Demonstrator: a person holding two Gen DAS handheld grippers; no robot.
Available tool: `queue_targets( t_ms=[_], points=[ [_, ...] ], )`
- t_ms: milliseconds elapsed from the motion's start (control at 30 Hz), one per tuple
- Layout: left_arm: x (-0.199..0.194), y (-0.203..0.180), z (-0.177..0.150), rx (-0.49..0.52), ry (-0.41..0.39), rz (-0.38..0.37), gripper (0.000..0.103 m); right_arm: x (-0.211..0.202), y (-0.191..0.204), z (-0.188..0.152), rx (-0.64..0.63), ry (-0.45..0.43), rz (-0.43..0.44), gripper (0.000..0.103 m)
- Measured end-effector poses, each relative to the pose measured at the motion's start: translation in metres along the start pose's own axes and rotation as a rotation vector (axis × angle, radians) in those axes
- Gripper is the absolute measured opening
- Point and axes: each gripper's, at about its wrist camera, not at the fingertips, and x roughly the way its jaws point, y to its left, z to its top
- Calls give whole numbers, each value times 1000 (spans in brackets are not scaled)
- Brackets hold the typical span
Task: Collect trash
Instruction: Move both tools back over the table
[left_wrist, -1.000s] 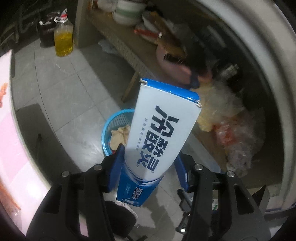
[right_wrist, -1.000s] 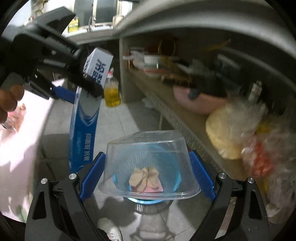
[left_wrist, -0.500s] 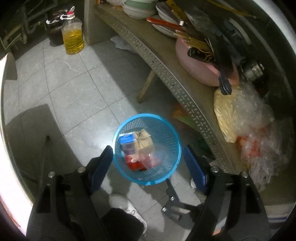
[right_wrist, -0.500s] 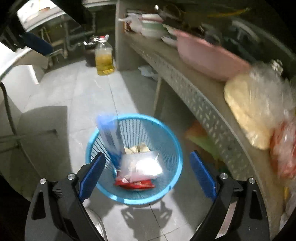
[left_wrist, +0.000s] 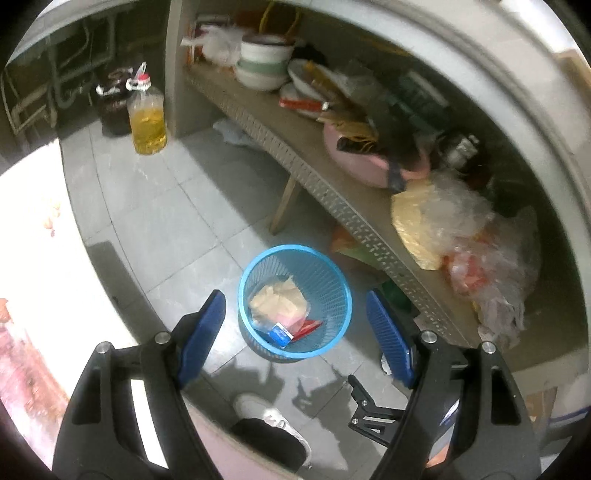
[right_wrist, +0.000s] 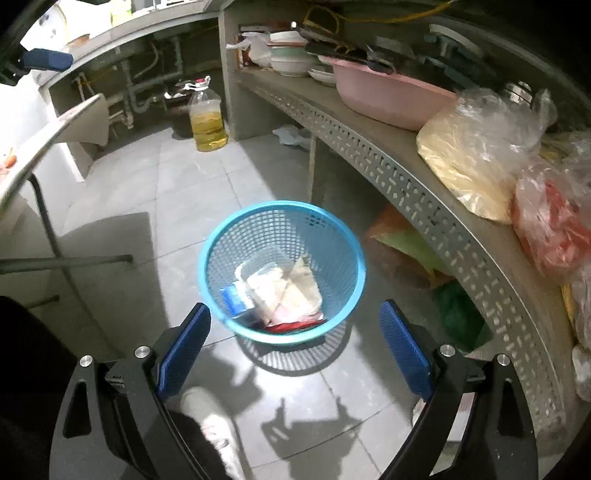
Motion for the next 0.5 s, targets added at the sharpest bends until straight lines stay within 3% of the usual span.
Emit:
queue_targets(
  t_ms=[300, 500],
  points=[
    [-79, 9, -51, 6, -94, -86, 74, -57, 37, 14, -28, -44, 93, 90],
    [-117, 22, -85, 44, -103, -124, 74, -105, 72, 30, -84, -137, 88, 96]
  ],
)
